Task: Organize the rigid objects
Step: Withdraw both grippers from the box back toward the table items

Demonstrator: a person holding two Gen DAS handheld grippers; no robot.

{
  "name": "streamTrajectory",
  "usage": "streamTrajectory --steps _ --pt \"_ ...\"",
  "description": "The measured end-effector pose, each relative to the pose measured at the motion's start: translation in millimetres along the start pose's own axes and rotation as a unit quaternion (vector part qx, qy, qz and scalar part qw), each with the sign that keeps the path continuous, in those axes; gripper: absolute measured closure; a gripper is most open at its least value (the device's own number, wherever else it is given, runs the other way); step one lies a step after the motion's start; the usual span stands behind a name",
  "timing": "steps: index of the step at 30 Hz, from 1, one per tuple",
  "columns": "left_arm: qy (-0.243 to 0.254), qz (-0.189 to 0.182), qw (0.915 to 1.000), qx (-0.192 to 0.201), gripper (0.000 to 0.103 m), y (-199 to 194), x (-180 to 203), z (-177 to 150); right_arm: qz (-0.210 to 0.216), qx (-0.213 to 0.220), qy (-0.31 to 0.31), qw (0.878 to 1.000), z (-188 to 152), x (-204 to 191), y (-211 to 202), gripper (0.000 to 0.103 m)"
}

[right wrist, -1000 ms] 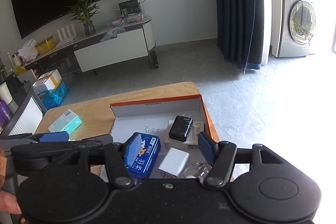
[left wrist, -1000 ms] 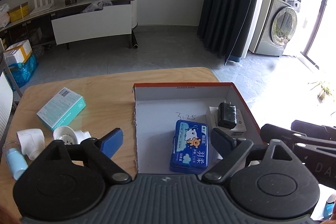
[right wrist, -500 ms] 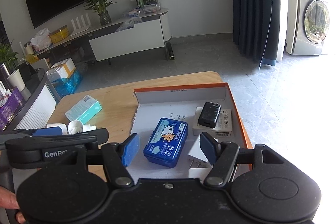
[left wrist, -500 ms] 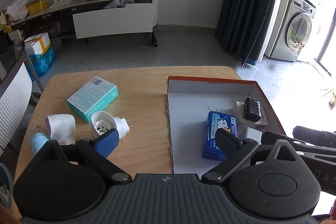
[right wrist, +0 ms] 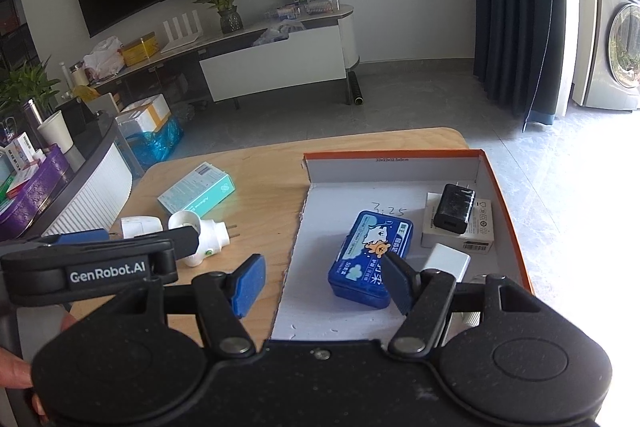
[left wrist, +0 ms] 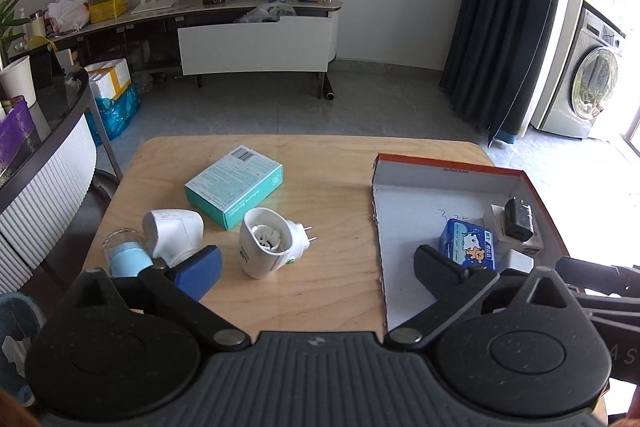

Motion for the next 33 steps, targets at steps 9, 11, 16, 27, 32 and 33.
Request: streamTrajectory --steps 9,11,16,27,32,33 --pt "-0.006 0.023 0.9997 -0.01 0.0 -6 -29 -8 0.022 -0.007 -0.01 1.0 -4 -24 6 0.026" --pt "-0.012 0.029 0.9994 -0.013 0.0 -7 -36 -10 0.027 -0.01 -0.013 1.0 -6 -29 8 0.026" --pt "-0.017 0.034 0.9992 -0.014 0.0 -12 -49 -12 0.041 -0.018 -0.018 0.999 -12 -45 12 0.026" --pt "-0.027 0.055 0.998 -0.016 0.0 -18 -80 -20 0.068 -0.031 -0.032 0.997 -19 -78 23 0.026" --pt "-0.035 0.063 0.9973 -0.018 0.0 -20 -92 -22 0.076 -0.036 -0.04 0.996 -22 -92 27 0.026" --pt "-0.037 0.064 0.9971 -0.018 0.0 -20 -94 -22 0.078 -0.038 -0.042 0.995 -22 -94 28 0.026"
Point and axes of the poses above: each gripper's, at about its wrist camera, not at the fingertips, and y roughly the way its jaws point, x to its right, z to its top, the point moved 10 cm from there along y, roughly the way its jaws point, and after that the axes turned 12 degrees about x, right-handed, at the moved point
